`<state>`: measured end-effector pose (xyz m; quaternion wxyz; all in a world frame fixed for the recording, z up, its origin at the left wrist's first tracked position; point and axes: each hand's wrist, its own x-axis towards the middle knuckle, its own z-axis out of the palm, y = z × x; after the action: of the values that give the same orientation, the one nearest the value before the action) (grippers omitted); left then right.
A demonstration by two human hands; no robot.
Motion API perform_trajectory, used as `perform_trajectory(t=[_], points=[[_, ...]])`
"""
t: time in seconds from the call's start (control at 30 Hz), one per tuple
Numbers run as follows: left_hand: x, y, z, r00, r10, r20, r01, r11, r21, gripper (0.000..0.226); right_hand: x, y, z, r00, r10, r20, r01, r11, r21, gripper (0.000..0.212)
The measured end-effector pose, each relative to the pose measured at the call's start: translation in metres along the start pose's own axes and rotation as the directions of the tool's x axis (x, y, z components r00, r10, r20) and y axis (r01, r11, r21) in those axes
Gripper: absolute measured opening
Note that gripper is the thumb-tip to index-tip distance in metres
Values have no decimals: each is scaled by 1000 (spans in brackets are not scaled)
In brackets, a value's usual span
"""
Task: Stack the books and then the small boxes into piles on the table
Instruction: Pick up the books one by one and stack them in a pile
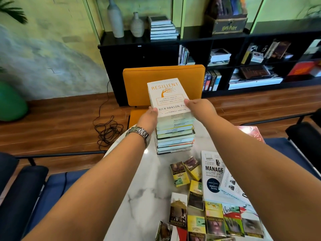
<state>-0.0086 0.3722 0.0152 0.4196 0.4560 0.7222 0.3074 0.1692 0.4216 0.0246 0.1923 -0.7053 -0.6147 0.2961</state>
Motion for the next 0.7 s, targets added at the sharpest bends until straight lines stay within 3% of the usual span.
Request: perform_trajectory(t=[0.2, 0.33, 0.47, 0.7], points=[[-15, -17, 5, 994, -111, -5, 106, 963, -246, 59, -27, 20, 5, 989, 120, -88, -100, 973, 207, 45], [-29, -50, 18, 990, -101, -104, 86, 987, -134, 55, -68, 55, 7, 997, 59, -41, -50, 981, 188, 52], [-60, -77, 44, 998, -57, -12, 57, 998, -30, 64, -115, 91, 4, 999, 42, 10, -43, 984, 174, 51], [-138, -99, 103, 954, 111, 277, -142, 985, 94, 38, -197, 164, 0, 989, 149, 17, -148, 952, 268, 37]])
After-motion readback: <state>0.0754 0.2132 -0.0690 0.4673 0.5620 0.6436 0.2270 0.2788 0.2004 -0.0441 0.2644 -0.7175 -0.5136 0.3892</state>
